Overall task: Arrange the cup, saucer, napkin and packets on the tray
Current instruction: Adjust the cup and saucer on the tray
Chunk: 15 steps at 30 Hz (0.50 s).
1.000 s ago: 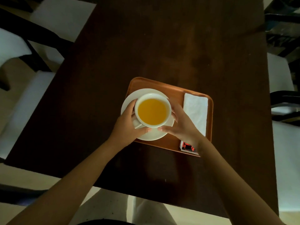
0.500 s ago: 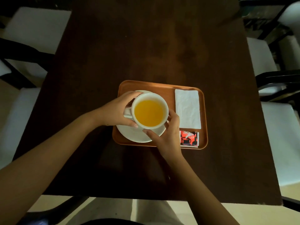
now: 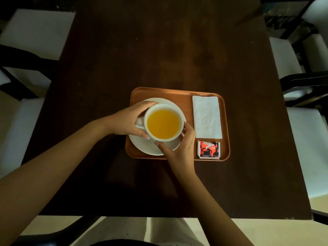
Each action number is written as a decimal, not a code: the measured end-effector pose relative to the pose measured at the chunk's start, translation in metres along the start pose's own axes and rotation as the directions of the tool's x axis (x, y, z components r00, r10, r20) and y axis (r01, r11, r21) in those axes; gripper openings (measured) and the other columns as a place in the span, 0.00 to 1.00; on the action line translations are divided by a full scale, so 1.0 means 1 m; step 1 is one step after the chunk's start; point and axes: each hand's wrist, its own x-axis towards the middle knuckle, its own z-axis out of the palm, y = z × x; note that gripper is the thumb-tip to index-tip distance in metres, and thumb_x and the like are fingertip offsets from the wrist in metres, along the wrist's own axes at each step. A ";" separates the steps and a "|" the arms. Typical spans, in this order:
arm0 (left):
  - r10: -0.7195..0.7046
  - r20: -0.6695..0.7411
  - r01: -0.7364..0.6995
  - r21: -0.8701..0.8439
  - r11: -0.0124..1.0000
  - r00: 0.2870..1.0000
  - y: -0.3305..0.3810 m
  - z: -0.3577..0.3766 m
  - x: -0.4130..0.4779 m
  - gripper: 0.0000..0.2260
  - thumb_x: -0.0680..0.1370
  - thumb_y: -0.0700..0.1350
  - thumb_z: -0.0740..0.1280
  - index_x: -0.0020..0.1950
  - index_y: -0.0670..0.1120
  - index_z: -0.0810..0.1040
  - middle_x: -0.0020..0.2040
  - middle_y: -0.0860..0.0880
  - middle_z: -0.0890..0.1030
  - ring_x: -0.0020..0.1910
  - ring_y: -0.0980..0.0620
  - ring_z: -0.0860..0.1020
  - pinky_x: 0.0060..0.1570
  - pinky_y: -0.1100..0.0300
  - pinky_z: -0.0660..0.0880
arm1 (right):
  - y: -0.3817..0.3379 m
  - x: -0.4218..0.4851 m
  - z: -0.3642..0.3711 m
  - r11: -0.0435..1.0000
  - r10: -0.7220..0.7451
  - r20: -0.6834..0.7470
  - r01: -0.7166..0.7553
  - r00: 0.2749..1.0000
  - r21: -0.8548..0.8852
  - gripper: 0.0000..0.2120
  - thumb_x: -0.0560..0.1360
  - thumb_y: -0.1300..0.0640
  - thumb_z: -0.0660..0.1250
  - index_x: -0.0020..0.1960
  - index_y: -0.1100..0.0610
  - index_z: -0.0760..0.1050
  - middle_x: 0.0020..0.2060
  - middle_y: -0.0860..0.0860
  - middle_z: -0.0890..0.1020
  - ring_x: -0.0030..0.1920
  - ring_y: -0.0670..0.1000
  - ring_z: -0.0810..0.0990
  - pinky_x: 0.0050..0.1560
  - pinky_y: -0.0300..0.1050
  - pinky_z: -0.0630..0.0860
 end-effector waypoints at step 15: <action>-0.221 -0.144 0.164 -0.330 0.930 0.965 -0.007 -0.027 -0.042 0.37 0.69 0.45 0.73 0.67 0.70 0.57 0.68 0.68 0.62 0.66 0.68 0.62 0.63 0.63 0.61 | -0.009 -0.001 -0.034 0.953 0.064 0.054 -0.045 0.996 -0.300 0.25 0.74 0.54 0.67 0.67 0.52 0.63 0.67 0.51 0.67 0.63 0.44 0.61 0.62 0.43 0.61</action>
